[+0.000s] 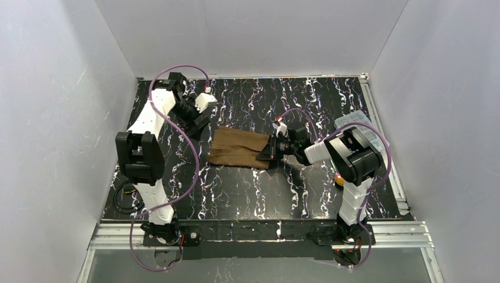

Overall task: Fold the napkin into a case and place the utensils inside
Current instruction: Fold the lower triangle-folded napkin at the center of the board, then smooth out the 2/3-rectangle-folded napkin at the center of the board.

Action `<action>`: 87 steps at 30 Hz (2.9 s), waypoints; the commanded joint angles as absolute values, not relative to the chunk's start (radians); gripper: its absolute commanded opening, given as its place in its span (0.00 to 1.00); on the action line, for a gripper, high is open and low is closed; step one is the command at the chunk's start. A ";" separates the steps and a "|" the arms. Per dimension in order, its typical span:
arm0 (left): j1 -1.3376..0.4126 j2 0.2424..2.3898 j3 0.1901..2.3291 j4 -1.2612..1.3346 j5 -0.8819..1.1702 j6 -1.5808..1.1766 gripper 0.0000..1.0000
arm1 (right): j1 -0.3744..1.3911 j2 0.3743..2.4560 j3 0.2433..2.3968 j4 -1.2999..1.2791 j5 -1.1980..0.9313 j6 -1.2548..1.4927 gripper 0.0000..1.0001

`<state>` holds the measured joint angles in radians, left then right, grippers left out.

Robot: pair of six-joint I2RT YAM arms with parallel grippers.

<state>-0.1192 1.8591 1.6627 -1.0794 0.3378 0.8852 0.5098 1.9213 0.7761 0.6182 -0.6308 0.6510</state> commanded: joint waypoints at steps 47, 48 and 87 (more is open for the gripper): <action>-0.303 1.840 1.348 -0.894 0.361 0.875 0.00 | 0.499 1.862 0.787 0.606 -0.662 0.678 0.23; -0.303 1.843 1.353 -0.895 0.364 0.871 0.00 | 0.499 1.851 0.788 0.605 -0.670 0.679 0.25; -0.302 1.893 1.390 -0.857 0.308 0.812 0.00 | 0.607 2.259 1.453 0.284 -0.536 0.584 0.24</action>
